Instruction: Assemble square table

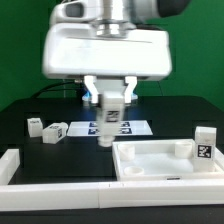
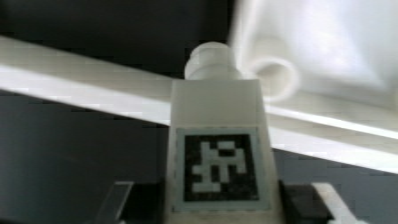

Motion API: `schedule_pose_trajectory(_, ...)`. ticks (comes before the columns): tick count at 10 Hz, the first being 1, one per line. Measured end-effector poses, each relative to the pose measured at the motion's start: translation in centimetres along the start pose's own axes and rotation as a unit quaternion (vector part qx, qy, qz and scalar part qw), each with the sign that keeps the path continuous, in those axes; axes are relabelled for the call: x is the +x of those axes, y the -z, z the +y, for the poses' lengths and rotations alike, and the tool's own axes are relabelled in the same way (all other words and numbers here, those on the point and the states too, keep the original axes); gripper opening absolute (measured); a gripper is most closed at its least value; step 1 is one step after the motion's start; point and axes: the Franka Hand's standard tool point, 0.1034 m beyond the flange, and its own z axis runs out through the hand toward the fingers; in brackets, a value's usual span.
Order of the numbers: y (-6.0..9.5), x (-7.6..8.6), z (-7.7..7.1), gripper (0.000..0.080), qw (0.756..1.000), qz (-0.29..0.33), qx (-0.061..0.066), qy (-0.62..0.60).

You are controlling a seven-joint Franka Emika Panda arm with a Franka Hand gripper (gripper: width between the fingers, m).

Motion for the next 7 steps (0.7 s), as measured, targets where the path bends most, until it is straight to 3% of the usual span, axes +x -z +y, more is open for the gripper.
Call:
schedule_pose_trajectory(2, -0.7, 0.1, -0.8, 0.0291, 1.0, -0.002, 0.013, -0.005)
schedule_pose_trajectory(4, -1.3, 0.5, -1.2, 0.0291, 1.0, 0.017, 0.001, -0.015)
schedule_pose_trajectory(7, -2.3, 1.3, -2.2, 0.0291, 0.998, 0.031, -0.002, -0.047)
